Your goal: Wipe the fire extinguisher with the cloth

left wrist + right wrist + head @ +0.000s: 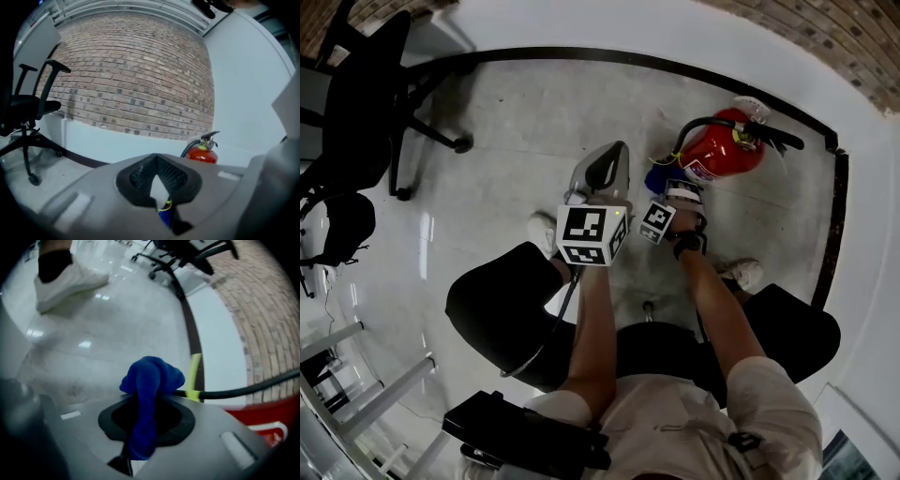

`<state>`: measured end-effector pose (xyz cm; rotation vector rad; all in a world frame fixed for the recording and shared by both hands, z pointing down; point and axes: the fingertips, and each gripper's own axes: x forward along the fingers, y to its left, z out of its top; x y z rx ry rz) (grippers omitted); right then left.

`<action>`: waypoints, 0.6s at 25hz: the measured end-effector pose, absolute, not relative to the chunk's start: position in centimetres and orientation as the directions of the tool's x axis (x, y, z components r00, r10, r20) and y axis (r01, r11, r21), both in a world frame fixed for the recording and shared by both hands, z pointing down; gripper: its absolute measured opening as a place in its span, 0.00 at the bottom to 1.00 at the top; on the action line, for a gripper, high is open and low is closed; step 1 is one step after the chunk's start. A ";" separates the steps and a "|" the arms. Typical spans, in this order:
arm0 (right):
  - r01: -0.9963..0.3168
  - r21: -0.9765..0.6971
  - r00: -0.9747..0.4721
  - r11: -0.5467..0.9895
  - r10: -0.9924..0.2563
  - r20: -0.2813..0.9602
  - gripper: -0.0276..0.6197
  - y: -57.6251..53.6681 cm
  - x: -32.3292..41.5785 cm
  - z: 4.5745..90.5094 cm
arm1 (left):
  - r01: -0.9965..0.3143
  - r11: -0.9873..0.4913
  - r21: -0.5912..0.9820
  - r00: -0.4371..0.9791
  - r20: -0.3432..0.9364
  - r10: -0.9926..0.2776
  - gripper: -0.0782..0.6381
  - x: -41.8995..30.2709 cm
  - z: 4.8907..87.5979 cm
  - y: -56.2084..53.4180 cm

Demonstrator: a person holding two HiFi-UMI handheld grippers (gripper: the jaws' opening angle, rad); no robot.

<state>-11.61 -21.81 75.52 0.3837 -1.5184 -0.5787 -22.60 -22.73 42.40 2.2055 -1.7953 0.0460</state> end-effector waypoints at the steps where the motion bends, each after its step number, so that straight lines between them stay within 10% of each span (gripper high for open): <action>1: 0.026 0.602 -0.092 0.798 -0.598 0.796 0.17 -21.7 -12.2 72.6 | -0.961 -0.182 0.207 0.224 0.200 -0.954 0.11 -22.6 41.8 -22.9; 15: -0.770 0.508 -0.254 0.386 -0.916 0.312 0.17 -25.4 -5.6 40.0 | -0.924 -0.346 0.164 0.359 0.057 -0.931 0.11 -18.6 34.9 -24.9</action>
